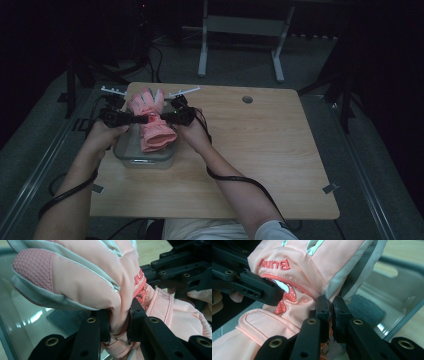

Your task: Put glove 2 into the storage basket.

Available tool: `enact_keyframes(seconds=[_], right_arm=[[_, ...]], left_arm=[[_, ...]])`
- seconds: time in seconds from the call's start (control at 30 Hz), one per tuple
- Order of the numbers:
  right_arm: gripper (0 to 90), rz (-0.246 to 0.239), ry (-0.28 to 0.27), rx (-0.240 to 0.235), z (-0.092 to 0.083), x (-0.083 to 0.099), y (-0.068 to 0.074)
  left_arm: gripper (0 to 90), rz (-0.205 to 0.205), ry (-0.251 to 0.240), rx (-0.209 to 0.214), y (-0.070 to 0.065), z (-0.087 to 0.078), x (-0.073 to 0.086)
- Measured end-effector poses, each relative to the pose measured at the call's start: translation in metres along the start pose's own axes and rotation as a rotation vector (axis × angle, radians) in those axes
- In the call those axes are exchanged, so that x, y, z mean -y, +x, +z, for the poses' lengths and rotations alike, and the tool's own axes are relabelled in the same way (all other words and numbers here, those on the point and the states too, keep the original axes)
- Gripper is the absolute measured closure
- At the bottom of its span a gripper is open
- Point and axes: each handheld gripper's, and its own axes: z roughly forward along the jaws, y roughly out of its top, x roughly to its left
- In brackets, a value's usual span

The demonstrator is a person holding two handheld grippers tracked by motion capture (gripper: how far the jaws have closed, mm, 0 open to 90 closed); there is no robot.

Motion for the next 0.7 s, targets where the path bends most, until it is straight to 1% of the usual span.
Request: enact_keyframes(seconds=[0.07,0.2,0.33,0.37,0.47,0.53,0.63,0.7], right_arm=[[85.1,0.001,0.018,0.012,0.007,0.005,-0.002],[85.2,0.005,0.051,0.044,0.017,0.013,-0.006],[85.2,0.011,0.083,0.061,0.027,0.019,-0.01],[85.1,0.019,0.09,0.064,0.029,0.021,-0.011],[85.2,0.027,0.113,0.074,0.036,0.023,-0.012],[85.1,0.03,0.12,0.076,0.039,0.025,-0.012],[85.1,0.025,0.136,0.09,0.043,0.026,-0.011],[85.0,0.034,0.145,0.099,0.044,0.025,-0.011]], left_arm=[[75.6,-0.013,0.013,0.004,0.005,0.007,0.004],[75.4,-0.031,0.043,0.0,0.012,0.02,0.009],[75.3,-0.048,0.073,-0.013,0.018,0.03,0.013],[75.3,-0.052,0.079,-0.017,0.019,0.032,0.014],[75.2,-0.064,0.098,-0.023,0.023,0.036,0.017],[75.2,-0.075,0.105,-0.022,0.026,0.037,0.019],[75.0,-0.077,0.119,-0.034,0.028,0.04,0.019],[74.8,-0.078,0.123,-0.04,0.029,0.041,0.018]])
